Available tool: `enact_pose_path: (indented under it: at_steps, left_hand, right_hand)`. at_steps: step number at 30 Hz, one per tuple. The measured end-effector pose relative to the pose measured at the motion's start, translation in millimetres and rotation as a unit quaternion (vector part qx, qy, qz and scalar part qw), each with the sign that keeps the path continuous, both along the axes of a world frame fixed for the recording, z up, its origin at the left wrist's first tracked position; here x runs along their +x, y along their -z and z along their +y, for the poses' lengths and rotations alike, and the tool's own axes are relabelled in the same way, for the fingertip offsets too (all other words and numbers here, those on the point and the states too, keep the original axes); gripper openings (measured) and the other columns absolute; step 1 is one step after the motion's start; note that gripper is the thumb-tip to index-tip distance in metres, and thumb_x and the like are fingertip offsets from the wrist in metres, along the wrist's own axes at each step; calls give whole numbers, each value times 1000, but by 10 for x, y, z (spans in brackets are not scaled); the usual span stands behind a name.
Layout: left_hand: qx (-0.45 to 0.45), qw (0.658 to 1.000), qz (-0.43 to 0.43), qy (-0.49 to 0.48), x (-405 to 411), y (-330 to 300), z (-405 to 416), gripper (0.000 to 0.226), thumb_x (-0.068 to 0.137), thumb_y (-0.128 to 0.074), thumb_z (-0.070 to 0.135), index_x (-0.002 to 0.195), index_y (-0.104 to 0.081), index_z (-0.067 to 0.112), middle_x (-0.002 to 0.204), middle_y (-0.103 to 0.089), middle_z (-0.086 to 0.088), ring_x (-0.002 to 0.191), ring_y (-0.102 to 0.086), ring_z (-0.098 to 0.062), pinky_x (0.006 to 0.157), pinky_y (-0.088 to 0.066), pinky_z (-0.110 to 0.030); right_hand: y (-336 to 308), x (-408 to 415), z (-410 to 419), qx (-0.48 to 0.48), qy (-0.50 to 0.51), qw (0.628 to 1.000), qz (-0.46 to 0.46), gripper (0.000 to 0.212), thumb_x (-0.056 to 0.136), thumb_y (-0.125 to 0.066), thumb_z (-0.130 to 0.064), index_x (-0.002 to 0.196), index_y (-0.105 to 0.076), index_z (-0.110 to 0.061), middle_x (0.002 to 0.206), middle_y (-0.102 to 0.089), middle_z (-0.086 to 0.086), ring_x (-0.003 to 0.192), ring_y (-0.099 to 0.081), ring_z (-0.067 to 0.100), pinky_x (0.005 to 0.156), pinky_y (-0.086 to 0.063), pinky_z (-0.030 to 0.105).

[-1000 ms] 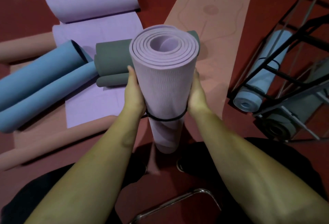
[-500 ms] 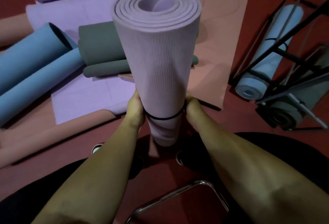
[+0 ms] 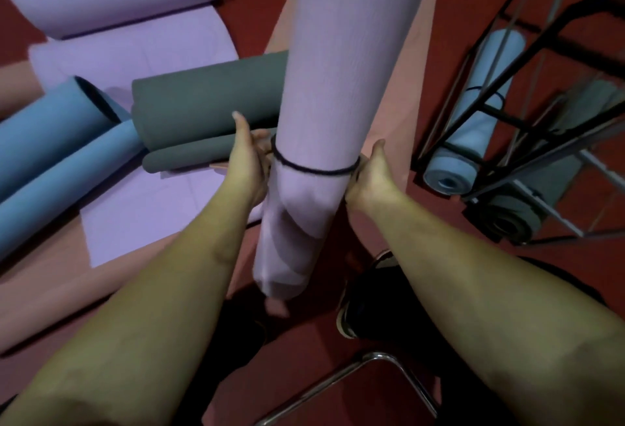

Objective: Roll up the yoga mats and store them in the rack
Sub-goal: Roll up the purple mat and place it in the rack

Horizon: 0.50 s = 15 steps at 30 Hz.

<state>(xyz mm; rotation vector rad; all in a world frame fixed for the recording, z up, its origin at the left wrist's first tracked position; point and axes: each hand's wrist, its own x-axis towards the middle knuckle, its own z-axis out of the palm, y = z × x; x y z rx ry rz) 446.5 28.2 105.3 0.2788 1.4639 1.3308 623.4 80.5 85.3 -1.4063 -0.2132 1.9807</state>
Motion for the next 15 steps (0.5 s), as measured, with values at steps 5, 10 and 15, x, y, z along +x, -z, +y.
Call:
enact_pose_path:
  at_steps: [5,10,15]
  left_hand:
    - [43,982,86,165,125,-552,86,68,92,-35,74,114,-59,14,104,-68,-4,93,-66,-14,84,-54,-33]
    - [8,933,182,309,368,-984,133,66,84,-44,80,118,-69,28,104,-70,12,101,-65,-4,87,-49,-30]
    - [-18,902,190,386,738,-923,236,72,77,-43,88,112,-70,31,114,-68,8,108,-63,-11,98,-47,-37]
  right_hand:
    - [-684,428,69,-6,-176,984,-14,60,101,-16,-58,119,-57,-19,105,-65,13,105,-63,37,88,-50,57]
    - [-1155,944,13,2,-341,939,-49,47,95,-22,-28,78,-61,-7,91,-68,22,92,-68,38,72,-62,40]
    - [-1079,1517,-136,-49,-348,936,-23,52,80,-33,-20,106,-66,10,116,-64,28,100,-70,35,73,-61,38]
